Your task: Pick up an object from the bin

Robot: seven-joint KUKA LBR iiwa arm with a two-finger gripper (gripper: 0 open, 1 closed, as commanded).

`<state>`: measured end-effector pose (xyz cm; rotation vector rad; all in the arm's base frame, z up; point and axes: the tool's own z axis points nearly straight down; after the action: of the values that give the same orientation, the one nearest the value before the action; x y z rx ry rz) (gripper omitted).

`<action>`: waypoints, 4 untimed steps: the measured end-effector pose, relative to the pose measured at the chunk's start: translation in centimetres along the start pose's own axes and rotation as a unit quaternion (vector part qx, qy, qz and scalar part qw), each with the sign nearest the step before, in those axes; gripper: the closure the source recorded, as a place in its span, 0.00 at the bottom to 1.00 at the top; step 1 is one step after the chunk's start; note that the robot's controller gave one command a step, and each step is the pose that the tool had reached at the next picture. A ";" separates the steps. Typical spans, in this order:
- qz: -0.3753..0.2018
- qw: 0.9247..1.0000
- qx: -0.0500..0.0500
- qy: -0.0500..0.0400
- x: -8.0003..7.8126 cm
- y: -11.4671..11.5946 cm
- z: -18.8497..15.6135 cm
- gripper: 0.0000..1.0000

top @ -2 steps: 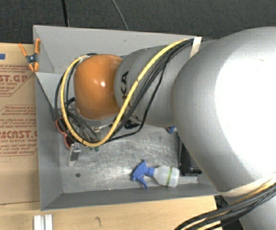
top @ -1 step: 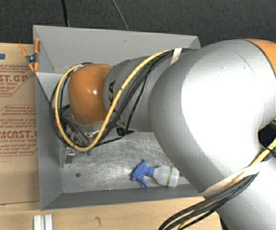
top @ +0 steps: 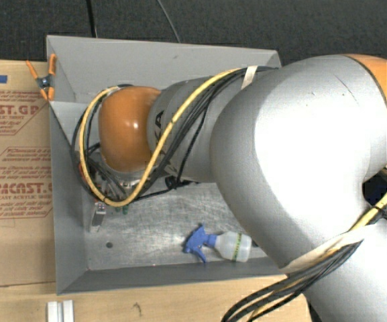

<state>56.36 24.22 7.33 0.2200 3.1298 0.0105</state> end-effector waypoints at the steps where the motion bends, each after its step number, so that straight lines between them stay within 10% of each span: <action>1: -0.014 1.000 0.003 0.002 0.5 0.3 0.2 0.00; 2: -0.001 1.000 0.002 0.002 0.0 0.3 -0.2 1.00; 4: -0.001 1.000 0.002 0.002 0.1 0.3 -0.3 1.00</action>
Offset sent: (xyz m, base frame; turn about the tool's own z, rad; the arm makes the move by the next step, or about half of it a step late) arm 0.0000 0.0000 0.0000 0.0000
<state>56.33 24.48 7.59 0.2170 3.1335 0.0051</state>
